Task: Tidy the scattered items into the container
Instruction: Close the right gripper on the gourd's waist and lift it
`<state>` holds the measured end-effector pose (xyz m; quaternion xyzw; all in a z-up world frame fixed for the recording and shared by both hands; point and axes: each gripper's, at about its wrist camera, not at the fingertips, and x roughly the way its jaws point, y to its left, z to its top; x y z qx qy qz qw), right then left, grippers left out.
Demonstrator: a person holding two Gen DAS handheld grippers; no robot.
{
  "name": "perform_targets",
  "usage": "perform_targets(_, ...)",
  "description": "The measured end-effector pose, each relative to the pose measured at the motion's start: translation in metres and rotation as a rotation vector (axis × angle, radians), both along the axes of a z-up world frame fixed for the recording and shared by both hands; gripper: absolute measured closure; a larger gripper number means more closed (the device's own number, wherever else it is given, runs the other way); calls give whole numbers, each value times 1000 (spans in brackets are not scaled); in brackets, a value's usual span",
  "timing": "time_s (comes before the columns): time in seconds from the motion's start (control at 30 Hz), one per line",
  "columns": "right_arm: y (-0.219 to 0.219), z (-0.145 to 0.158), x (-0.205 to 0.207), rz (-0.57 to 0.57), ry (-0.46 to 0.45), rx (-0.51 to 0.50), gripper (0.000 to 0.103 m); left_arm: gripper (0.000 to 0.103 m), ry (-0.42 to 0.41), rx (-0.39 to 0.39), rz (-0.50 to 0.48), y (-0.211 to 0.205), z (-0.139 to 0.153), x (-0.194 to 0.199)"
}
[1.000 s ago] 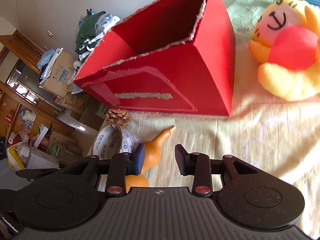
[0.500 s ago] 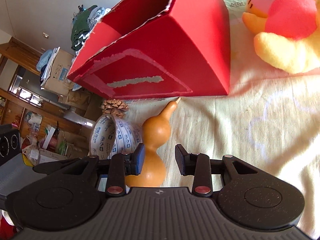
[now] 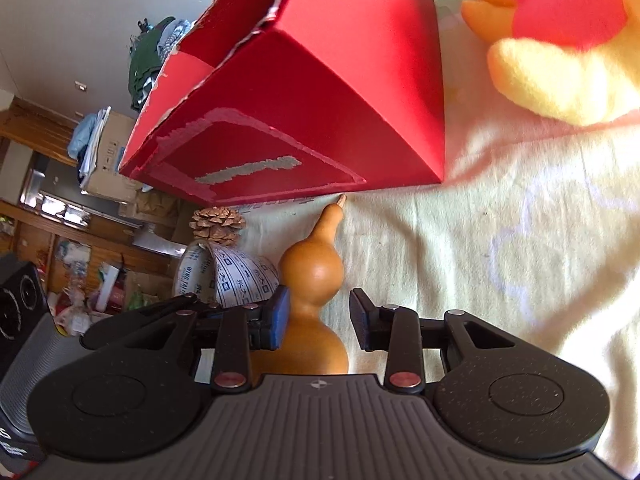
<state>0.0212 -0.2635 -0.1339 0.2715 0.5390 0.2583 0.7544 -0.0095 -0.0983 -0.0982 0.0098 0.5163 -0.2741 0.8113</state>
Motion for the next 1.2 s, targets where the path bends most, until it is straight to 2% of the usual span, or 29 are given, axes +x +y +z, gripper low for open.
perform_targets(0.17,1,0,3,18,16,11,70,30,-12,-21,-10,1,1,0)
perform_targets(0.3,-3,2,3,22,20,8,71,30,-12,-21,-20,1,1,0)
perform_targets(0.4,-6,5,1,30,6,4,73,36,-16,-26,-30,0,3,0)
perform_targets(0.53,-14,4,-1,20,31,29,74,39,-24,-45,-64,-2,6,-3)
perform_targets(0.7,-23,-7,-6,-21,90,70,73,42,-16,-35,-108,-9,4,-6)
perform_targets(0.97,-28,-7,-12,-69,117,76,71,42,1,-26,-151,-14,-5,-6)
perform_targets(1.2,-45,21,-34,-193,47,79,72,43,-55,-70,-293,-20,18,-6)
